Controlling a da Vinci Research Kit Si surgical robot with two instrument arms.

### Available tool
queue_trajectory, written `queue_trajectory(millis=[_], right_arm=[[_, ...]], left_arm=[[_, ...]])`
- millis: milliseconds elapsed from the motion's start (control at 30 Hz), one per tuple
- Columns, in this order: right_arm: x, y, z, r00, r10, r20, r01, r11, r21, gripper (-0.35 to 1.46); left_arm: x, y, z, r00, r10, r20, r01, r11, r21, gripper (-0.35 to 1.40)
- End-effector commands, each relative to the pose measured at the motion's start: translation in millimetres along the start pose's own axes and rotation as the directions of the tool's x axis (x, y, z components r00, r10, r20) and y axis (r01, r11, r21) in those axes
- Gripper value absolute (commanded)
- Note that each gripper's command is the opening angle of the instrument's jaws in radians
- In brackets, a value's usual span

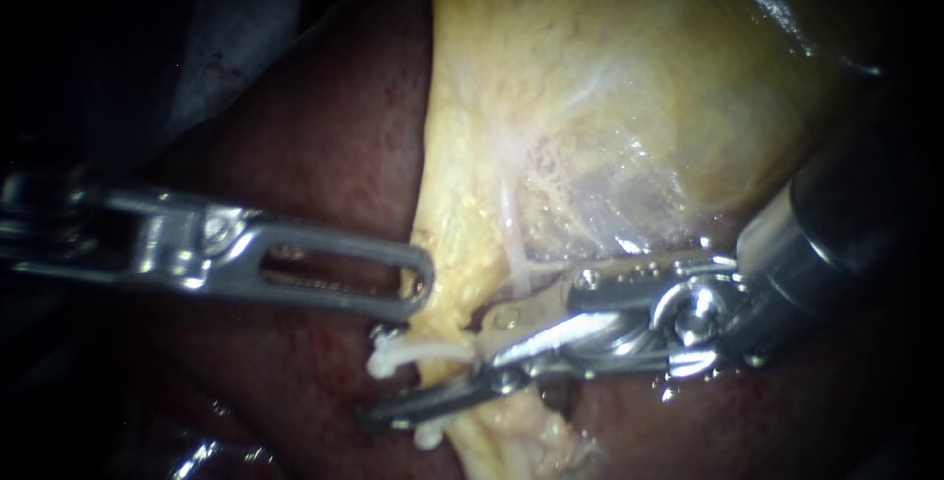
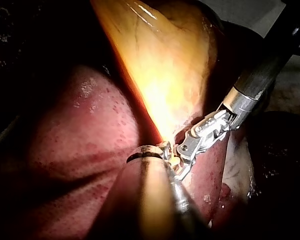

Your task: Going back third clip left tube

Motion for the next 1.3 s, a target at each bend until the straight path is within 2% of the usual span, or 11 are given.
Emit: queue_trajectory(millis=[33, 333, 633, 800, 1067, 1300], right_arm=[[-0.1, 0.1, 0.1, 1.0, -0.003, 0.0, 0.003, 1.0, -0.002, 0.53], [-0.1, 0.0, -1.2, 1.0, -0.001, -0.001, 0.001, 1.0, 0.002, 0.53], [0.2, -0.4, -6.0, 1.0, 0.007, -0.018, -0.008, 1.0, -0.011, 0.52], [0.6, -1.1, -9.8, 0.999, 0.016, -0.031, -0.016, 1.0, -0.02, 0.52], [2.2, -2.3, -17.2, 0.997, 0.043, -0.056, -0.045, 0.998, -0.038, 0.5], [3.6, -2.7, -23.0, 0.994, 0.076, -0.083, -0.082, 0.994, -0.07, 0.5]], left_arm=[[0.0, 0.0, 0.0, 1.0, 0.0, 0.0, 0.0, 1.0, 0.0, -0.35], [0.0, 0.1, 0.0, 1.0, 0.0, -0.001, 0.0, 1.0, 0.0, -0.35], [0.0, 0.2, -0.1, 1.0, 0.0, -0.001, 0.0, 1.0, 0.001, -0.35], [-0.1, 0.2, -0.1, 1.0, 0.0, -0.001, 0.0, 1.0, 0.001, -0.35], [-0.1, 0.4, -0.1, 1.0, 0.001, -0.001, -0.001, 1.0, 0.001, -0.35], [-0.3, 0.6, 0.0, 1.0, 0.001, -0.001, -0.001, 1.0, 0.001, -0.35]])
